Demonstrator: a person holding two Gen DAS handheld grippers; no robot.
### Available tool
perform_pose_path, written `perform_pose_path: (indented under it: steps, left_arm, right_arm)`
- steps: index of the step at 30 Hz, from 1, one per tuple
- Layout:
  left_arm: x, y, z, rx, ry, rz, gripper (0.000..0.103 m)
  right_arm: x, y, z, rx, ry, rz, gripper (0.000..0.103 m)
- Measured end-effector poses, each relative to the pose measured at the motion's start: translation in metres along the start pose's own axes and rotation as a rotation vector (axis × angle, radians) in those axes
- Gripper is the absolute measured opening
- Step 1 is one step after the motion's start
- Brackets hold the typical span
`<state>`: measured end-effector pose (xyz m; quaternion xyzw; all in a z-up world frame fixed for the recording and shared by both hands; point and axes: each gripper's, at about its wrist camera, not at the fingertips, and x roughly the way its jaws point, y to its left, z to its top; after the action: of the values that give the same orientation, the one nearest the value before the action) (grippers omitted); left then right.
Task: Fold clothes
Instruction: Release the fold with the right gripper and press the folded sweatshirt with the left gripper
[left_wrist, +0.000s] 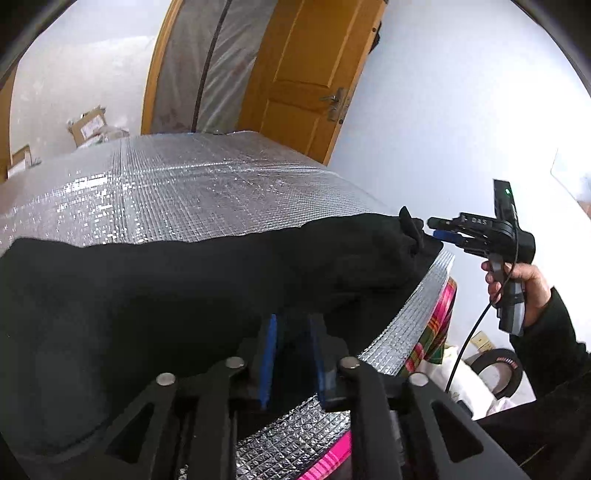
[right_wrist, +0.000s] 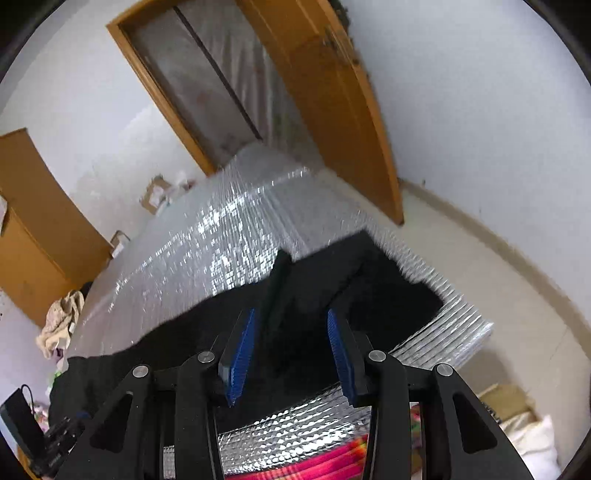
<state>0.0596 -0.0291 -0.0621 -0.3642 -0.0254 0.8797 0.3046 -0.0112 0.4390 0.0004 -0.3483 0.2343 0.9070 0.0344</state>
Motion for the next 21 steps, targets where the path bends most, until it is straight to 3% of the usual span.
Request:
perform_pose_path:
  steps: [9, 10, 11, 12, 15, 18, 21]
  left_arm:
    - [0.004, -0.001, -0.003, 0.014, 0.021, 0.014, 0.022]
    - [0.004, -0.001, -0.002, 0.015, 0.022, 0.015, 0.022]
    - [0.004, -0.001, -0.002, 0.015, 0.023, 0.017, 0.022]
    - [0.004, 0.000, -0.002, 0.014, 0.024, 0.019, 0.022]
    - [0.003, 0.001, 0.000, 0.008, 0.020, 0.023, 0.022]
    - [0.003, 0.001, 0.002, 0.007, 0.015, 0.023, 0.022]
    - [0.004, -0.001, 0.003, 0.017, 0.015, 0.013, 0.022]
  right_arm:
    - [0.041, 0.027, 0.010, -0.089, 0.076, -0.091, 0.041]
    - [0.045, 0.027, 0.011, -0.089, 0.087, -0.097, 0.033]
    - [0.048, 0.025, 0.012, -0.078, 0.092, -0.091, 0.009]
    - [0.051, 0.024, 0.014, -0.065, 0.093, -0.080, 0.002]
    - [0.035, 0.024, 0.028, -0.042, 0.021, -0.022, 0.003]
    - [-0.007, 0.022, 0.047, -0.026, -0.138, 0.082, 0.003]
    - [-0.041, 0.008, 0.052, -0.004, -0.237, 0.072, 0.003]
